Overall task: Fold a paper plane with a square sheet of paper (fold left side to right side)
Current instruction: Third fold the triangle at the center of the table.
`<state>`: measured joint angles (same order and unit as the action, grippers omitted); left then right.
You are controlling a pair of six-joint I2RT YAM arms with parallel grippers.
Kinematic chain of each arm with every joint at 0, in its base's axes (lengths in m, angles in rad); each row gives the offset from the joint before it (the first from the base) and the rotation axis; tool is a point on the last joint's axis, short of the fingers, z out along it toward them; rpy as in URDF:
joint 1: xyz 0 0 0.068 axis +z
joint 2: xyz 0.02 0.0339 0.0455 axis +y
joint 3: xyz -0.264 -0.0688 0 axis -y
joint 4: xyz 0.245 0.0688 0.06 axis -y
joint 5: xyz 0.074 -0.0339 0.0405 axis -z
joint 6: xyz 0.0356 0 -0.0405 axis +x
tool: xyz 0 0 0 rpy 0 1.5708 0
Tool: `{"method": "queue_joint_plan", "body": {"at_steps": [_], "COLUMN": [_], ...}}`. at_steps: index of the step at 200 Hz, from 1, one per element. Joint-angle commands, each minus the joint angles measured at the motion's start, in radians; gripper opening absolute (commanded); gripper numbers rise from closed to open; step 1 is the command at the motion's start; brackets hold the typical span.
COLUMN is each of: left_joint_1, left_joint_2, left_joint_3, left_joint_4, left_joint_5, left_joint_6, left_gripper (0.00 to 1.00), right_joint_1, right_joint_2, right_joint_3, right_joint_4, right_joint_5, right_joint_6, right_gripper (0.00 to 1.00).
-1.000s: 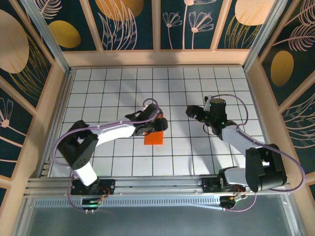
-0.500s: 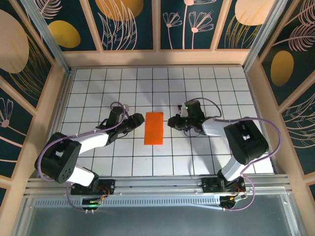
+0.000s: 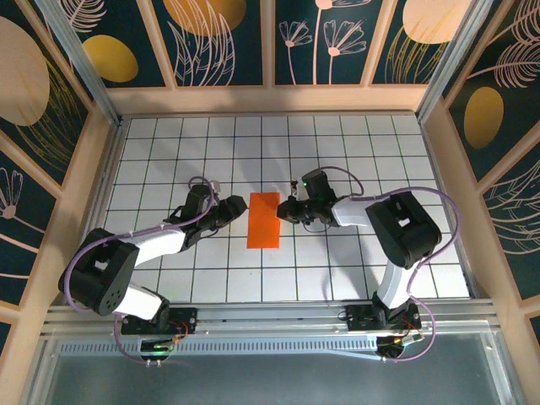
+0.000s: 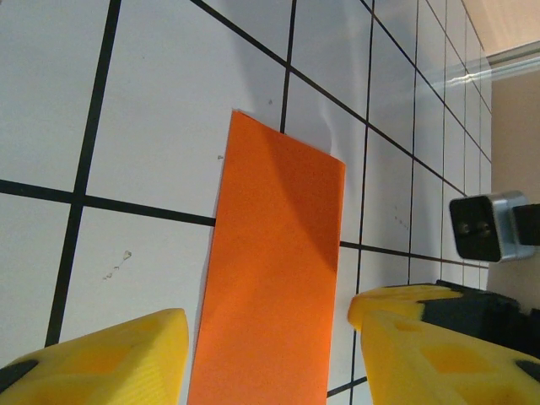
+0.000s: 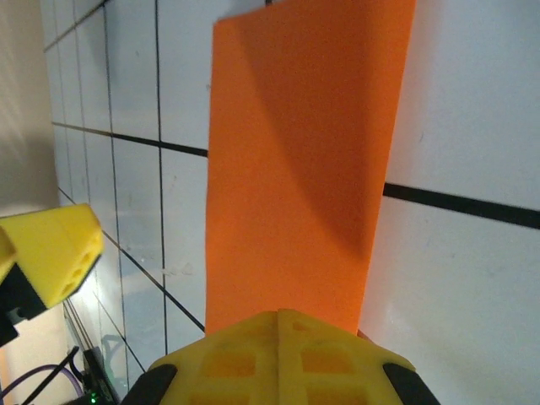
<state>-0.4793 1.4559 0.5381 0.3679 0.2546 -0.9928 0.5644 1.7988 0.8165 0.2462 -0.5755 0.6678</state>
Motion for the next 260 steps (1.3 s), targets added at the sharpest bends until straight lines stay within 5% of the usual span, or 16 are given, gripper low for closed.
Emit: {"method": "queue_joint_plan", "body": {"at_steps": [1, 108, 260], "left_joint_1": [0.004, -0.008, -0.080], "left_joint_2": [-0.009, 0.111, 0.251], "left_joint_3": [-0.012, 0.045, 0.151], "left_joint_4": [0.014, -0.043, -0.117], "left_joint_5": [0.012, 0.133, 0.128], "left_joint_6": [0.011, 0.079, 0.114], "left_gripper": [0.56, 0.45, 0.40], "right_joint_1": [0.013, 0.014, 0.013], "right_joint_2": [0.029, 0.085, 0.079], "right_joint_3": [0.029, 0.045, 0.042], "right_joint_4": [-0.015, -0.134, -0.130], "right_joint_5": [0.021, 0.129, 0.134], "right_joint_6": [-0.015, -0.122, -0.127], "right_gripper": [0.00, 0.00, 0.00]}}
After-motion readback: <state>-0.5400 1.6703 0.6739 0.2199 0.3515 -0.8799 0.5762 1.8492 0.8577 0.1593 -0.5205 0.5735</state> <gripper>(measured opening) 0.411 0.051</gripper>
